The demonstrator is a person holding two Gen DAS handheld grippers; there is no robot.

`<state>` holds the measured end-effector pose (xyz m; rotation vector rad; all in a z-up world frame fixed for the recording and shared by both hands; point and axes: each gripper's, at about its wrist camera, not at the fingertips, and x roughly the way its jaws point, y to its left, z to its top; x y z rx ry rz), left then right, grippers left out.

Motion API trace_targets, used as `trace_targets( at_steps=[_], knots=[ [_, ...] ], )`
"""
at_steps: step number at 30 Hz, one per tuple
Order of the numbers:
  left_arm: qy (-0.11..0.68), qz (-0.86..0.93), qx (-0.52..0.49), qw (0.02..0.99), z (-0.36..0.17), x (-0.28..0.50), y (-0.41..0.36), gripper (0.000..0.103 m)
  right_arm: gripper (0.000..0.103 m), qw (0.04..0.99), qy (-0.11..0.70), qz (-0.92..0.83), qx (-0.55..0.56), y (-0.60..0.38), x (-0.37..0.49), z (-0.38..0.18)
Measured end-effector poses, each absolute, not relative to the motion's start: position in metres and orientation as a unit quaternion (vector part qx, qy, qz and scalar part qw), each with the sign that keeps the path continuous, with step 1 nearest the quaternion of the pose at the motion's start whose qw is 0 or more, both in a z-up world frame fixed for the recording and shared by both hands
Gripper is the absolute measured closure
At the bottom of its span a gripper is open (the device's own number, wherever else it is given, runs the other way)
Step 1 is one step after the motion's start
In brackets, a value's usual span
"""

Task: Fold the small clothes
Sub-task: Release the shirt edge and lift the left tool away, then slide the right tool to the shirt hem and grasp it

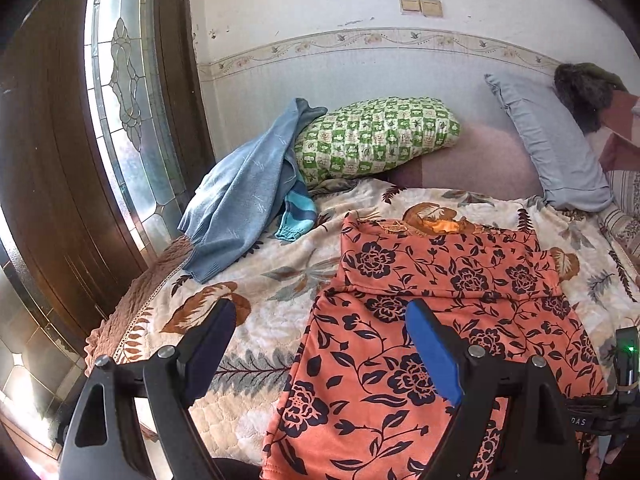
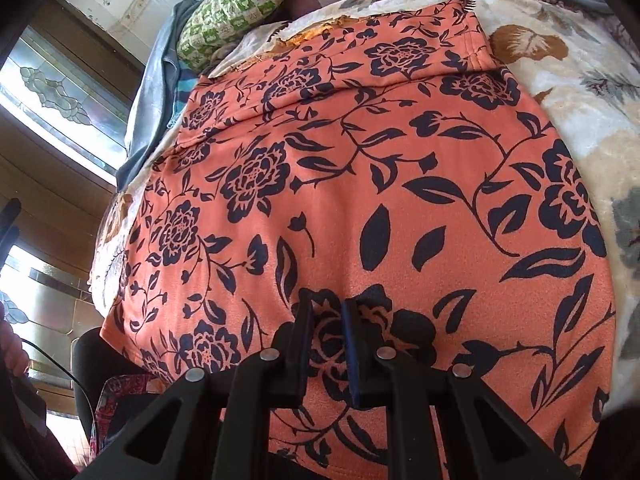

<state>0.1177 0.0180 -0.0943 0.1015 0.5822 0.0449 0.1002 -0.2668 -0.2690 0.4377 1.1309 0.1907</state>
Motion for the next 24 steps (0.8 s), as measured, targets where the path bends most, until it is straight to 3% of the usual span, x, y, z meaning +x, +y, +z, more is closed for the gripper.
trace_targets(
  at_steps=[24],
  knots=[
    [0.244, 0.084, 0.048, 0.965, -0.065, 0.102, 0.046, 0.016, 0.085, 0.824, 0.532, 0.095, 0.17, -0.261, 0.097, -0.267]
  ],
)
